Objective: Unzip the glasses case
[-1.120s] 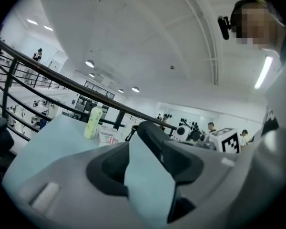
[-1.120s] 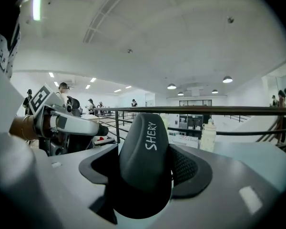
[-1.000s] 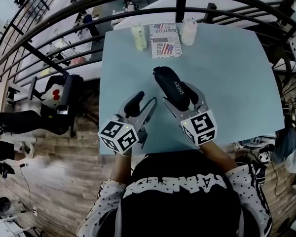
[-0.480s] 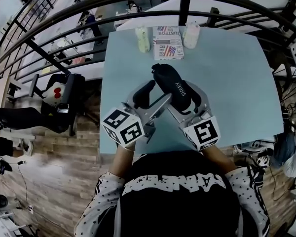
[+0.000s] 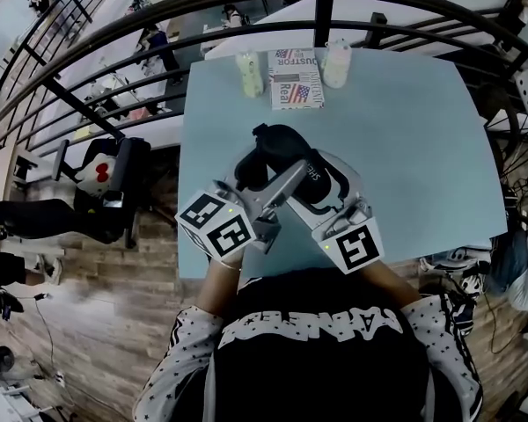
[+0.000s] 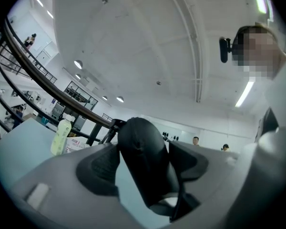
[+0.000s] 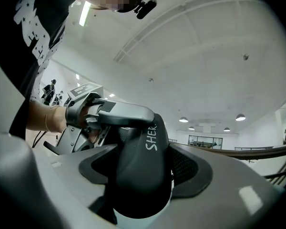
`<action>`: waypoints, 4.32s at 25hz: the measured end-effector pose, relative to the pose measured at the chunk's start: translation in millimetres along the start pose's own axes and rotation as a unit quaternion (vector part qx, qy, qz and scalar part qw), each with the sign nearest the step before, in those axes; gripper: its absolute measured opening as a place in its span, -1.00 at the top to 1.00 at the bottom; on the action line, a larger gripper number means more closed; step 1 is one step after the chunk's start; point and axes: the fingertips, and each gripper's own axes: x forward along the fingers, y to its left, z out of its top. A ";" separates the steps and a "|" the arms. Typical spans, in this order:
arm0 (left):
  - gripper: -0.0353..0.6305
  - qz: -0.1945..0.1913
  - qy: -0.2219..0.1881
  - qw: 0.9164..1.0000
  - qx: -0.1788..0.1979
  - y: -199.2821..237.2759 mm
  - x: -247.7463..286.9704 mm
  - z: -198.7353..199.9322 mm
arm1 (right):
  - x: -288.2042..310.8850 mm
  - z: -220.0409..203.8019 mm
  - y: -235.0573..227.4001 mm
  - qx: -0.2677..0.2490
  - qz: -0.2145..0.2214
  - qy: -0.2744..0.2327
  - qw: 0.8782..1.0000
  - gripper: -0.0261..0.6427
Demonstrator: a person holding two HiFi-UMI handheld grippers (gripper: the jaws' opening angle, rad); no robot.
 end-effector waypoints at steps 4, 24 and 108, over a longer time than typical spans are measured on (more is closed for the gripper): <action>0.89 0.000 -0.003 1.000 -0.009 3.2 -0.6 1.0 | 3.9 -2.4 1.7 -0.016 0.007 0.001 1.000 -0.09; 0.89 -0.058 0.026 0.998 0.022 16.2 -35.3 15.2 | -27.3 -20.9 -15.2 0.103 0.097 -0.037 0.989 0.19; 0.89 -0.215 0.135 0.965 -0.070 -23.9 -42.9 -20.6 | -47.5 -29.4 53.1 -0.165 0.286 0.014 0.944 0.90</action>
